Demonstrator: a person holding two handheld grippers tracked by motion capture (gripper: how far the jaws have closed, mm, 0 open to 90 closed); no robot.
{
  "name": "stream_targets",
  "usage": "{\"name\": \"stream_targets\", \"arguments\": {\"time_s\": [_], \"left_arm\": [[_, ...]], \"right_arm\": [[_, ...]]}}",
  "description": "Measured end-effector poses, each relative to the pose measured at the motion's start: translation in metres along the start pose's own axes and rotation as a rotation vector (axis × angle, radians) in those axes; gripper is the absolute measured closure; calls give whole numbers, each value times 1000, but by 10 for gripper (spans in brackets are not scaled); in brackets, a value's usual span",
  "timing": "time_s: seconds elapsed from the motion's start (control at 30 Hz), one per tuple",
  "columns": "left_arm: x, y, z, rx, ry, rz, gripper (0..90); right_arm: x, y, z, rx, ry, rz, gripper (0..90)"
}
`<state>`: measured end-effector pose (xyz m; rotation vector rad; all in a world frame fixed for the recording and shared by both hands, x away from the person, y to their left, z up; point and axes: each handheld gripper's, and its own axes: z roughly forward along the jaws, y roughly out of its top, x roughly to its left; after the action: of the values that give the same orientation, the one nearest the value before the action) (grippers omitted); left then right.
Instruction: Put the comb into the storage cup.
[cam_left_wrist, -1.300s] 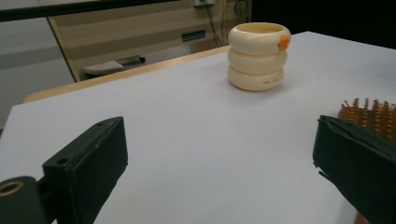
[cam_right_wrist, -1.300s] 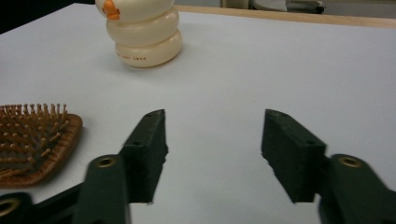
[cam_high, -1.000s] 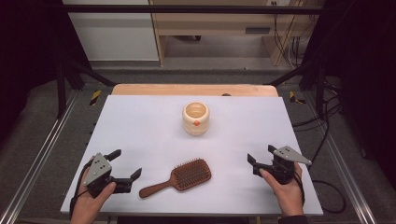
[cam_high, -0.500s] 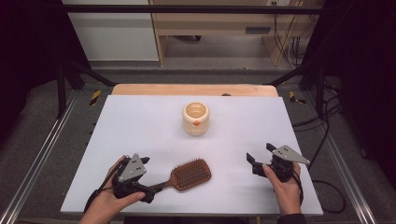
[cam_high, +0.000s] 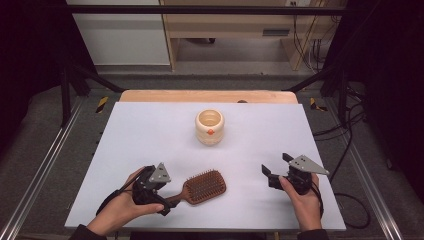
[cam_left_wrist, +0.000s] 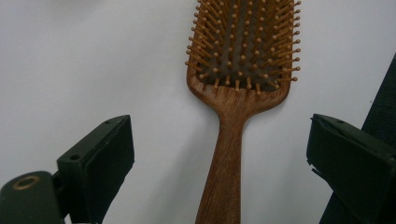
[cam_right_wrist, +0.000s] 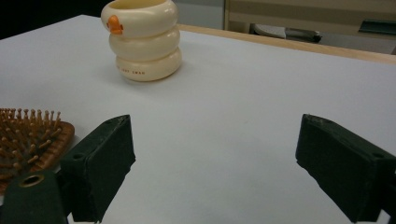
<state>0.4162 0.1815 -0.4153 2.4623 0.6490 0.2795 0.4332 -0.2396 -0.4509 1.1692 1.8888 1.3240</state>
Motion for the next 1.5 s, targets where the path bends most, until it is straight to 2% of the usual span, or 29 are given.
{"name": "stream_targets", "arguments": {"time_s": [0.13, 0.3, 0.4, 0.47, 0.57, 0.7, 0.83, 1.03, 1.13, 1.5], "left_arm": [[1, 0, 3, 34, -7, 26, 78], [2, -2, 6, 40, -30, 30, 111], [4, -4, 11, 49, -45, 25, 163], [4, -3, 16, 68, -52, 22, 184], [2, -2, 22, 112, -53, 46, 217], [2, 2, 26, 130, -59, 56, 261], [2, 3, 34, 172, -75, 76, 355], [2, 5, 39, 200, -106, 77, 485], [0, 6, 41, 221, -100, 94, 527], [-1, 9, 48, 257, -100, 94, 607]], "right_arm": [[1, -2, -1, 8, -3, -10, 118], [1, -2, 1, 16, -2, -9, 121], [2, -3, 3, 24, -1, -14, 122], [4, -2, 5, 28, 2, -19, 121], [7, -2, 6, 39, 8, -30, 121], [9, -2, 6, 44, 16, -38, 121], [7, -4, 5, 48, 16, -30, 121], [4, -4, 5, 50, 15, -21, 121], [6, -4, 6, 57, 17, -27, 121], [8, -5, 8, 66, 28, -31, 121]]}}
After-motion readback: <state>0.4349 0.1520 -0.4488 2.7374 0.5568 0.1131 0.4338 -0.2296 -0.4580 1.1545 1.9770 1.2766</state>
